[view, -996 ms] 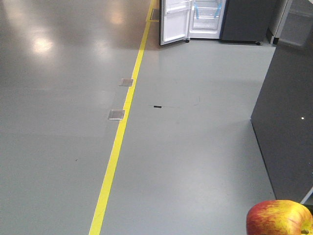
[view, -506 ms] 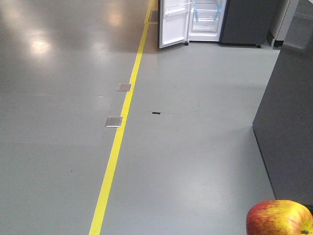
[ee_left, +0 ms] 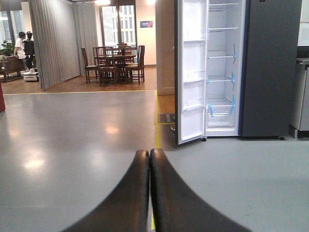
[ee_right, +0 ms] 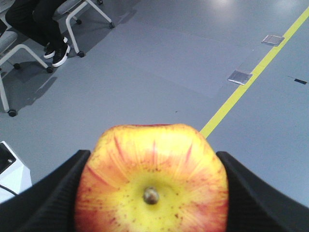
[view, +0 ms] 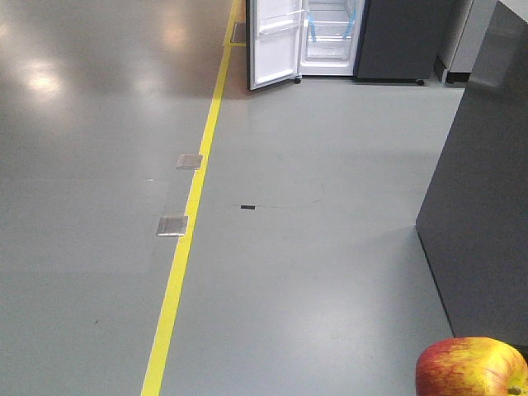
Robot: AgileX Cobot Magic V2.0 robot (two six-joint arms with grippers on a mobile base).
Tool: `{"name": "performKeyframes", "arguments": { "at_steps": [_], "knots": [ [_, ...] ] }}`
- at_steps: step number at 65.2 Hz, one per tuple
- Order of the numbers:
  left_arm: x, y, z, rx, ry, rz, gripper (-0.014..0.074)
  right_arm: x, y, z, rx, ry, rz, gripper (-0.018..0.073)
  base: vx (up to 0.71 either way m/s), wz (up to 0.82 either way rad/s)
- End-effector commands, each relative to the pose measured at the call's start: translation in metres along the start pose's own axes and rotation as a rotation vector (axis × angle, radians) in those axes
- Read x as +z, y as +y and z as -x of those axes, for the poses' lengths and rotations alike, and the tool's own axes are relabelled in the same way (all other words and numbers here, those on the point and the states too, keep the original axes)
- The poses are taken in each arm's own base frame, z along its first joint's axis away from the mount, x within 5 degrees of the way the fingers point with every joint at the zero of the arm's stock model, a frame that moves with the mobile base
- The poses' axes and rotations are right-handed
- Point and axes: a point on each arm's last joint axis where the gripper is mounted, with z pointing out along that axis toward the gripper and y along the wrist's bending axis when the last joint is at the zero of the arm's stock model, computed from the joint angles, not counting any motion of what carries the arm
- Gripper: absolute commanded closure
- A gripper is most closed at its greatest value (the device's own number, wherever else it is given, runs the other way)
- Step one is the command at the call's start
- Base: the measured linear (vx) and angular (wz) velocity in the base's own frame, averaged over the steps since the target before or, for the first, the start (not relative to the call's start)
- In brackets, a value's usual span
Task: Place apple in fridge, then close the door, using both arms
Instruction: 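Drive toward the open white refrigerator carrying the apple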
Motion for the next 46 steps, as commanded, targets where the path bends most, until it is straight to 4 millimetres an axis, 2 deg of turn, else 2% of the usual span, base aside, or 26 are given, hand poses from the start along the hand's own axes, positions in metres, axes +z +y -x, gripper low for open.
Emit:
{"name": "performKeyframes", "arguments": {
  "at_steps": [1,46],
  "knots": [
    [-0.0008,-0.0001,-0.0022,-0.012,-0.06,-0.005,0.0602,-0.0041,0.0029,0.0128,0.013,-0.088,0.011,0.0223,0.26,-0.09],
    [-0.0008,-0.0001,-0.0022,-0.012,-0.06,-0.005,0.0602,-0.0041,0.0029,0.0128,0.013,-0.088,0.011,0.0223,0.29,0.0]
  ]
}}
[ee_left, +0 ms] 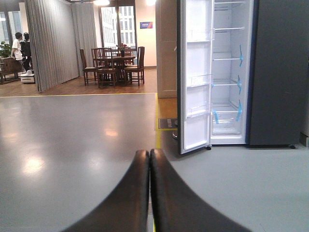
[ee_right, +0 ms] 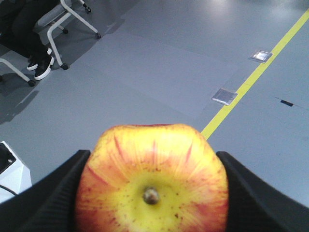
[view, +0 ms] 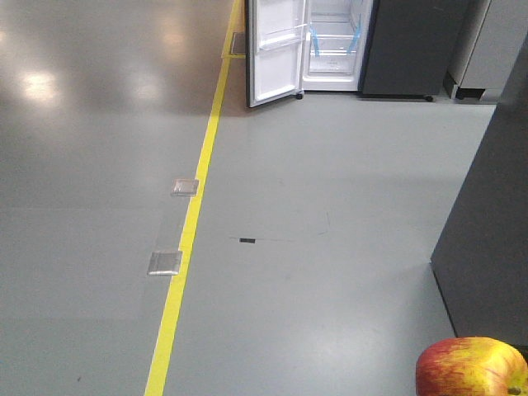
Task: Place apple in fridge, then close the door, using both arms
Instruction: 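Drive toward the open white refrigerator carrying the apple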
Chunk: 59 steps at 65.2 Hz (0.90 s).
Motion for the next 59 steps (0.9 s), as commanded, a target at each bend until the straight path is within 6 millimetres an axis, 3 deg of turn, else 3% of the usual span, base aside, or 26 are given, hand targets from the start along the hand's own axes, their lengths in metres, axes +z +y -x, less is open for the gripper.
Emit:
{"name": "performKeyframes", "arguments": {
  "at_steps": [1,59],
  "knots": [
    [-0.0008,-0.0001,-0.0022,-0.012,-0.06,-0.005,0.0602,-0.0041,0.0029,0.0128,0.012,-0.088,0.011,0.0223,0.32,0.02],
    [-0.0008,-0.0001,-0.0022,-0.012,-0.06,-0.005,0.0602,-0.0041,0.0029,0.0128,0.012,-0.088,0.011,0.0223,0.32,-0.03]
  ]
}}
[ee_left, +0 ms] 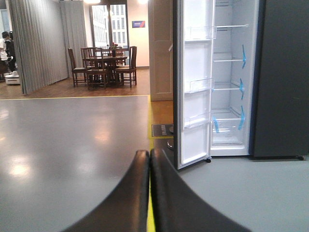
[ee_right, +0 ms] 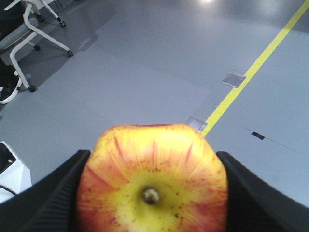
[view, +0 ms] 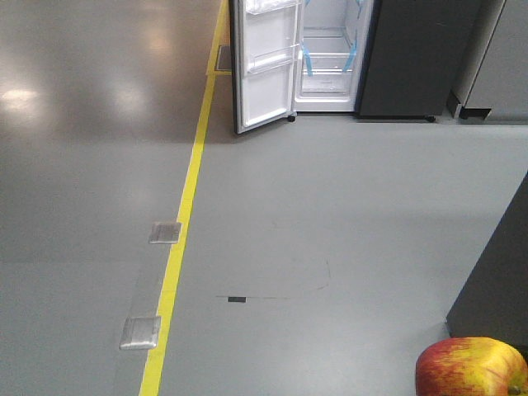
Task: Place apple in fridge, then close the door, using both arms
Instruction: 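Drive toward the open white refrigerator carrying the apple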
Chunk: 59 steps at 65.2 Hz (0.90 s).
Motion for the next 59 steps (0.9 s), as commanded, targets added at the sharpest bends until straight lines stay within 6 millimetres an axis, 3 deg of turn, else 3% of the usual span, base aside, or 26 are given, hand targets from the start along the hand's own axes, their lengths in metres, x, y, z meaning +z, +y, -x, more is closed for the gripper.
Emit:
{"name": "performKeyframes", "arguments": {
  "at_steps": [1,59],
  "knots": [
    [-0.0008,-0.0001,-0.0022,-0.012,-0.06,-0.005,0.0602,-0.0041,0.0029,0.0128,0.012,-0.088,0.011,0.0223,0.31,-0.08],
    [-0.0008,-0.0001,-0.0022,-0.012,-0.06,-0.005,0.0602,-0.0041,0.0029,0.0128,0.012,-0.088,0.011,0.0223,0.31,-0.05]
  ]
}}
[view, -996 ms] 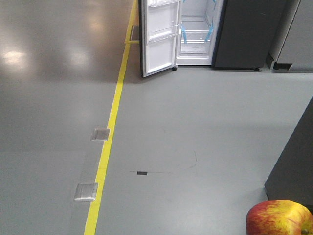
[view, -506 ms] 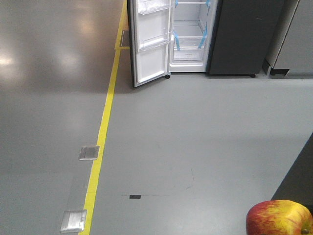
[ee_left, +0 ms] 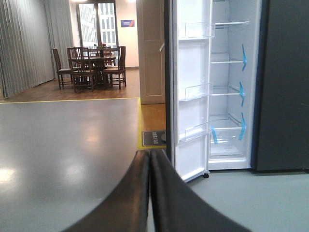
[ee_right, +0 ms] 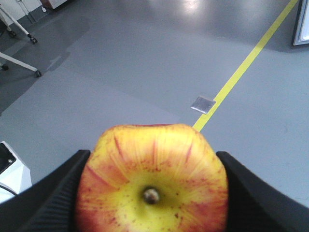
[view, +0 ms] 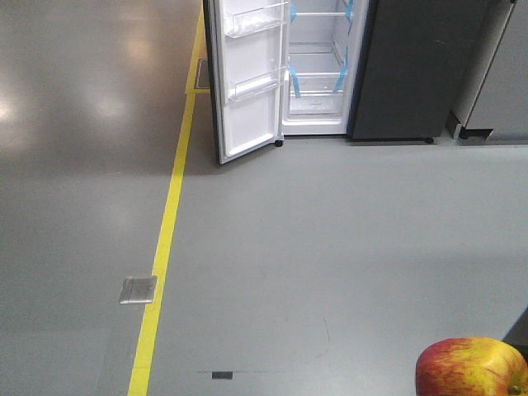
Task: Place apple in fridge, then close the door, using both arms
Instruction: 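Drive toward the open white refrigerator carrying the apple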
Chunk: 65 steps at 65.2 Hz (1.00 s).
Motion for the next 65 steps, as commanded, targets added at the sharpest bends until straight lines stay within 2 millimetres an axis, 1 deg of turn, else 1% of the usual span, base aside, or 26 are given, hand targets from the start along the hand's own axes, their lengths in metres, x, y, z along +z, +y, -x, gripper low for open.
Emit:
{"name": "performKeyframes", "arguments": {
  "at_steps": [1,65],
  "knots": [
    [-0.0008,-0.0001,-0.0022,-0.012,-0.06,-0.005,0.0602,-0.0041,0.0029,0.0128,0.012,-0.088,0.011,0.0223,0.31,0.02],
    [-0.0008,-0.0001,-0.0022,-0.012,-0.06,-0.005,0.0602,-0.0042,0.0028,0.0128,0.011,-0.089,0.01,0.0223,0.33,0.04]
  ]
}}
